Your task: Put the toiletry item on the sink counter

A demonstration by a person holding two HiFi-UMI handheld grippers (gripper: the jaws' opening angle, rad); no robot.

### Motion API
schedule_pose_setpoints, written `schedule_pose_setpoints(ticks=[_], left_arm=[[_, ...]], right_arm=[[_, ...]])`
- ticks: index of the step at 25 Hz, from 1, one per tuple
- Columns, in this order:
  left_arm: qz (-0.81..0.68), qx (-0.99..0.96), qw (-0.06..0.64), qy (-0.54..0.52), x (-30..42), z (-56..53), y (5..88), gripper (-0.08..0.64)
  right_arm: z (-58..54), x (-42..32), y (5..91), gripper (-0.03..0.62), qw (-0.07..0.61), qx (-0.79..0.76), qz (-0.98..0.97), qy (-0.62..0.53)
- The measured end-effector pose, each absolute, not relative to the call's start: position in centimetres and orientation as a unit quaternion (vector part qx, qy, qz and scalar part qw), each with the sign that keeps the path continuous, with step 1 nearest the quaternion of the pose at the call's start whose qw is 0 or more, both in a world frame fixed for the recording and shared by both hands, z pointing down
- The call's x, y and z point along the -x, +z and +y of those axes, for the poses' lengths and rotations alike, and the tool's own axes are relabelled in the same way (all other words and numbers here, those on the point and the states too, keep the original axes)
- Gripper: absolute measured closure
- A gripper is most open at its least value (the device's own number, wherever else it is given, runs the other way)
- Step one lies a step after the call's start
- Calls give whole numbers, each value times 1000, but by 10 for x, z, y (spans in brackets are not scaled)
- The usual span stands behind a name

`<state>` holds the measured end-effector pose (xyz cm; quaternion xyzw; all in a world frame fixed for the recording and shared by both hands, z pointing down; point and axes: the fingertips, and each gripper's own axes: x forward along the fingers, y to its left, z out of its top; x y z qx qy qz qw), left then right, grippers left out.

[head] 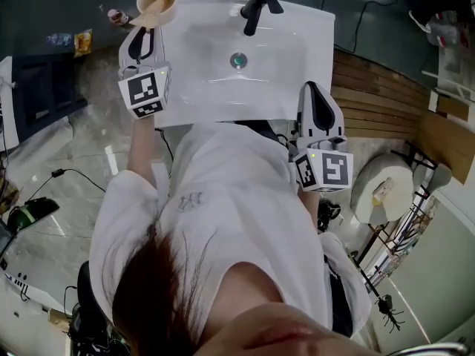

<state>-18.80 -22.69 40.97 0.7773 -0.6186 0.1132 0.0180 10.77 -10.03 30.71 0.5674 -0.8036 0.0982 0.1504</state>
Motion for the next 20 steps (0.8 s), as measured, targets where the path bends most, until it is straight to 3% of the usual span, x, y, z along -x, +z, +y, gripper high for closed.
schedule_pose_setpoints(ticks=[20], left_arm=[[-625,-770,27,127,201,-238,457,506]], right_arm=[[-102,-93,317,581,206,-550,-802,107]])
